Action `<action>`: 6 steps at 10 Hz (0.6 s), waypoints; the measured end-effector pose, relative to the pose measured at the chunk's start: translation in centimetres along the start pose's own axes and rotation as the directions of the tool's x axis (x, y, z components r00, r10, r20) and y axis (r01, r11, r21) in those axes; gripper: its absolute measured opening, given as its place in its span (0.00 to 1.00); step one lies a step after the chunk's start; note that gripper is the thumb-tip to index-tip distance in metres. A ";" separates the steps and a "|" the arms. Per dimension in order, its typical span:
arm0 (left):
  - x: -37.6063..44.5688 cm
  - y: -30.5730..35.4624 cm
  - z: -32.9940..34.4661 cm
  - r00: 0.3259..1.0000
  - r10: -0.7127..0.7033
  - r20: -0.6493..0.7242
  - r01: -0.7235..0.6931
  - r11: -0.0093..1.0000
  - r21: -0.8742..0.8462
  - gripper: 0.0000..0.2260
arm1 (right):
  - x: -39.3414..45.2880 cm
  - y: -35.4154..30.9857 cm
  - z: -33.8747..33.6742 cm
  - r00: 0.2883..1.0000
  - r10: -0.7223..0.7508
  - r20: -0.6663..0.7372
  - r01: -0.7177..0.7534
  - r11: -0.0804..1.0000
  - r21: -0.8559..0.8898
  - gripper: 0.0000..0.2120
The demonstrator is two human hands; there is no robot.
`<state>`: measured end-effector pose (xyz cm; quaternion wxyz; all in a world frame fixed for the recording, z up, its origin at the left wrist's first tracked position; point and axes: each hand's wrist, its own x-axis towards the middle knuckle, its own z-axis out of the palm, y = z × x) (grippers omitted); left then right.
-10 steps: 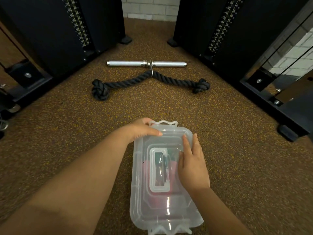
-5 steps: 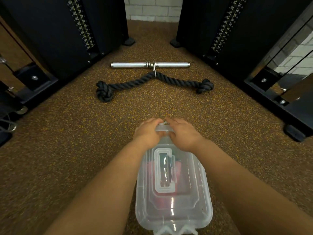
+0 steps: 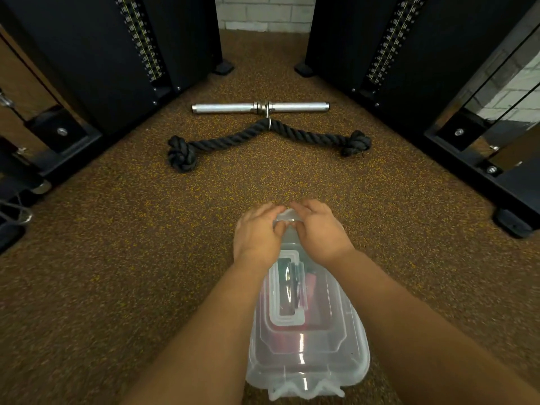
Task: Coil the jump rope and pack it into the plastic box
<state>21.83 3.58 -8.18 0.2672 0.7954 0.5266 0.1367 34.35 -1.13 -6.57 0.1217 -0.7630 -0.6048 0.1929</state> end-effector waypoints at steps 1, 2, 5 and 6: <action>-2.6 0.7 0.7 0.998 0.047 0.029 -0.052 0.976 0.213 0.24 | -1.6 -0.3 1.1 0.998 0.001 -0.063 -0.002 1.000 -0.025 0.24; -6.4 1.1 1.8 0.997 0.066 0.048 -0.078 0.947 0.312 0.26 | -3.9 -0.7 2.5 0.999 0.012 -0.049 -0.012 1.000 -0.011 0.27; -8.3 4.3 -3.1 0.880 -0.185 0.438 0.056 0.955 0.290 0.28 | -8.5 -2.7 -1.6 0.959 0.068 0.275 -0.032 0.991 -0.132 0.27; -7.3 6.6 -7.0 0.847 -0.149 0.511 -0.014 0.953 0.302 0.25 | -8.9 -4.3 -4.9 0.937 0.129 0.326 -0.065 0.978 -0.198 0.27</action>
